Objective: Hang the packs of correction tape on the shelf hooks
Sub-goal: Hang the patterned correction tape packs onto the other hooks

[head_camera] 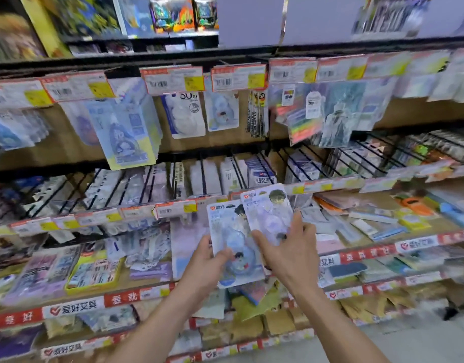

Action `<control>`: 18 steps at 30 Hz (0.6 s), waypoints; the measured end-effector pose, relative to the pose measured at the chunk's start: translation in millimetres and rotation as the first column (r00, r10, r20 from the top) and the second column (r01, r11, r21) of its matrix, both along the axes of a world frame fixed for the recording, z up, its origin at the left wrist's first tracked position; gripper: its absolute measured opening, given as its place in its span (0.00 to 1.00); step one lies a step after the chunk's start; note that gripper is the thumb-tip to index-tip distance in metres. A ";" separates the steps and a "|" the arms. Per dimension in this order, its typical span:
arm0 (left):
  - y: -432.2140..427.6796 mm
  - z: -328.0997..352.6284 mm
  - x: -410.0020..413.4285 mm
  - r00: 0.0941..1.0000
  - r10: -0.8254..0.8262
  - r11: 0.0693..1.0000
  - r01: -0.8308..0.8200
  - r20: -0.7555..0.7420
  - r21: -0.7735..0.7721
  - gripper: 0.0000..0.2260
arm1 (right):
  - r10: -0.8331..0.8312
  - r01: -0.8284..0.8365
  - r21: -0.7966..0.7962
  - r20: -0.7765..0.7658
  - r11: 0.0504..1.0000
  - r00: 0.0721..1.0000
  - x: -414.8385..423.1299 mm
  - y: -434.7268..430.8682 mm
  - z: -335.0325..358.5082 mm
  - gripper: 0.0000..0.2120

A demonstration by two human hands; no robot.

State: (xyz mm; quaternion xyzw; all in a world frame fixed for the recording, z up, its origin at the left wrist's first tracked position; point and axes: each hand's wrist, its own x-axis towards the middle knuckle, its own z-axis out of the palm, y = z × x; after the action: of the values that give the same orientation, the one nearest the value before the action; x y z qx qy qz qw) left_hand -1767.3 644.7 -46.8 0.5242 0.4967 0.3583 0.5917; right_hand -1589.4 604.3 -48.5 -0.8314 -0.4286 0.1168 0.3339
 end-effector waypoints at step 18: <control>-1.0 53.0 29.0 0.989 0.144 0.989 -0.144 0.015 0.034 0.11 | 0.142 -0.030 0.220 -0.513 0.975 0.847 43.9 34.5 69.8 0.30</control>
State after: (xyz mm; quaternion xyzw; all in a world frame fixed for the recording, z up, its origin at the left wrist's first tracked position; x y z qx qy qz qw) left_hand -1738.3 643.7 6.2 0.4949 0.5231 0.4120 0.5583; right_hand -1545.5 638.8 21.3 -0.7089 -0.3678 0.3098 0.5160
